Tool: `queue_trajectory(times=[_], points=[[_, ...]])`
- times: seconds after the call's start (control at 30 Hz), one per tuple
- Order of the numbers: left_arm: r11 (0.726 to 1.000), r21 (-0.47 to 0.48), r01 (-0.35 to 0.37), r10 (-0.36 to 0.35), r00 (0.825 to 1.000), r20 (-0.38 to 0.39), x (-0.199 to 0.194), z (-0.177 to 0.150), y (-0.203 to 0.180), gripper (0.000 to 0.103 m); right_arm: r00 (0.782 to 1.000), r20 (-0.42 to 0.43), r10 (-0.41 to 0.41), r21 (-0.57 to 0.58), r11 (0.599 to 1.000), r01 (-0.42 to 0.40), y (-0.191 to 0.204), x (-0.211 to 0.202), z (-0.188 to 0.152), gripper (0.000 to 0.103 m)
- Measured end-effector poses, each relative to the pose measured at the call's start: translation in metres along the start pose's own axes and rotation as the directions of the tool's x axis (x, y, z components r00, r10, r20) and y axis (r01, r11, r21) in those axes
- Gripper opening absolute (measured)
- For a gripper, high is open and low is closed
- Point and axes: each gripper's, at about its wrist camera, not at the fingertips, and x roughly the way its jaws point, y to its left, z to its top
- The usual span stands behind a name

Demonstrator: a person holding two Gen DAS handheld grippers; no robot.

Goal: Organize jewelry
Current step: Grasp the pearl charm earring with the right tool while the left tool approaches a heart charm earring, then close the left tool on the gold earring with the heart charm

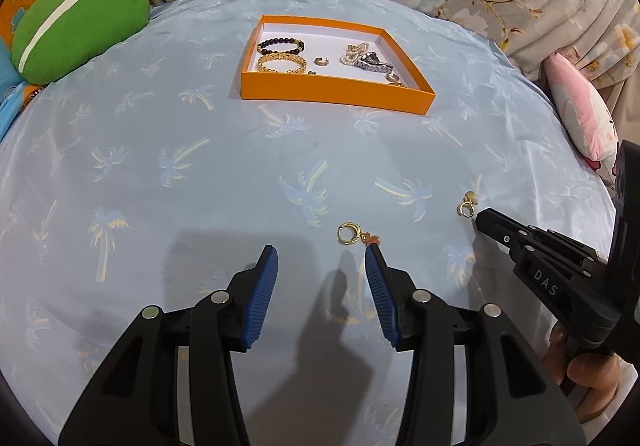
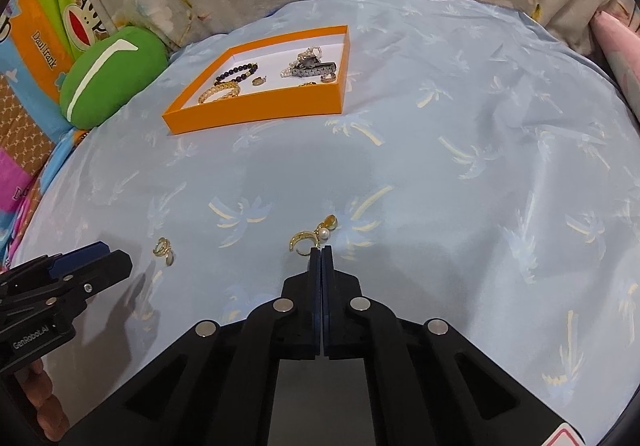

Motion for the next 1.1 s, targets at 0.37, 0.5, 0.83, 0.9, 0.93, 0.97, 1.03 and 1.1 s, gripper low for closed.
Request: queue_trajectory(times=[0.37,0.5,0.83,0.9,0.93,0.97,1.03,1.1], points=[[1.0,-0.006,-0.002,0.002,1.0,-0.002,0.002,0.001,0.0,0.044,1.0,-0.019,-0.002,0.047,0.999,0.003,0.004,0.014,0.012,0.016],[1.0,-0.013,-0.003,0.003,1.0,-0.004,0.004,0.002,0.001,0.044,1.0,-0.016,0.001,0.05,0.999,-0.001,0.009,0.017,0.015,0.03],[1.0,-0.012,0.001,-0.001,1.0,-0.017,0.008,0.002,0.002,0.044,0.998,0.002,-0.065,0.0,0.998,0.065,0.021,0.026,0.02,0.022],[1.0,-0.011,0.002,-0.002,1.0,-0.019,0.009,0.002,0.001,0.044,0.997,0.005,-0.073,0.007,0.997,0.073,0.019,0.027,0.021,0.013],[1.0,-0.011,0.001,-0.002,1.0,-0.02,0.009,0.002,0.001,0.044,0.997,0.005,-0.071,0.012,0.997,0.07,0.017,0.026,0.021,0.01],[1.0,-0.01,0.001,-0.002,1.0,-0.021,0.01,0.002,0.001,0.044,0.998,0.006,-0.064,0.015,0.998,0.064,0.015,0.026,0.021,0.01],[1.0,-0.01,0.003,-0.003,1.0,-0.023,0.01,0.002,0.0,0.044,0.998,0.009,-0.068,0.014,0.998,0.068,0.014,0.024,0.02,0.008],[1.0,-0.008,0.004,-0.004,1.0,-0.025,0.011,0.003,-0.001,0.044,0.997,0.015,-0.071,0.024,0.997,0.07,0.012,0.02,0.019,0.005]])
